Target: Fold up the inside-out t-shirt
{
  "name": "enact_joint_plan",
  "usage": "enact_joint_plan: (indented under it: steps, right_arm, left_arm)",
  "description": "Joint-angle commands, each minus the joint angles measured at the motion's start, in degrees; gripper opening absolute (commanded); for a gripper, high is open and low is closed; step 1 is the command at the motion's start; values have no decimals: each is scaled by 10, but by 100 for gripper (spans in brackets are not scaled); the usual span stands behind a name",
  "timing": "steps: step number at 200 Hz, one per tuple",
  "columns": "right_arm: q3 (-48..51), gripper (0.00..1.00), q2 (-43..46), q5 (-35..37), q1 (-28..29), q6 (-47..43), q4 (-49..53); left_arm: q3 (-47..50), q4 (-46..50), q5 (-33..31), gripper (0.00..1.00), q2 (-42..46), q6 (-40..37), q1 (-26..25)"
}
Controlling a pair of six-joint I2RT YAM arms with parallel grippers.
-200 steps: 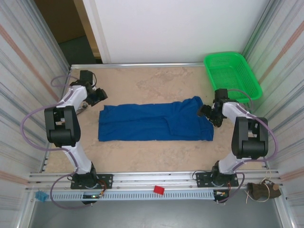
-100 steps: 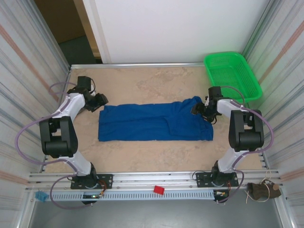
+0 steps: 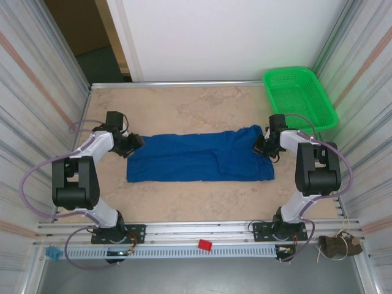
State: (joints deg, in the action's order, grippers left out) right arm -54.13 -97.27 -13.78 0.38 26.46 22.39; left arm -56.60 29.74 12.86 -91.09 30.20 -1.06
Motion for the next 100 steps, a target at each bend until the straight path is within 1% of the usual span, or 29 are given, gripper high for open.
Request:
enact_joint_plan:
  steps: [1, 23, 48, 81, 100]
  right_arm:
    - [2, 0, 53, -14, -20, -5, 32]
    - [-4, 0, 90, -2, -38, -8, 61]
    - [-12, 0, 134, 19, -56, -11, 96]
    - [-32, 0, 193, 19, -76, -16, 138]
    - [-48, 0, 222, 0, -73, -10, 154]
  left_arm:
    - [12, -19, -7, 52, -14, 32, -17]
    - [14, -17, -26, 52, -42, 46, -49]
    - [38, -31, -48, 52, -58, 77, -101]
    - [77, -60, -57, 52, -37, 127, -164]
    - [55, -50, -60, 53, -14, 118, -172]
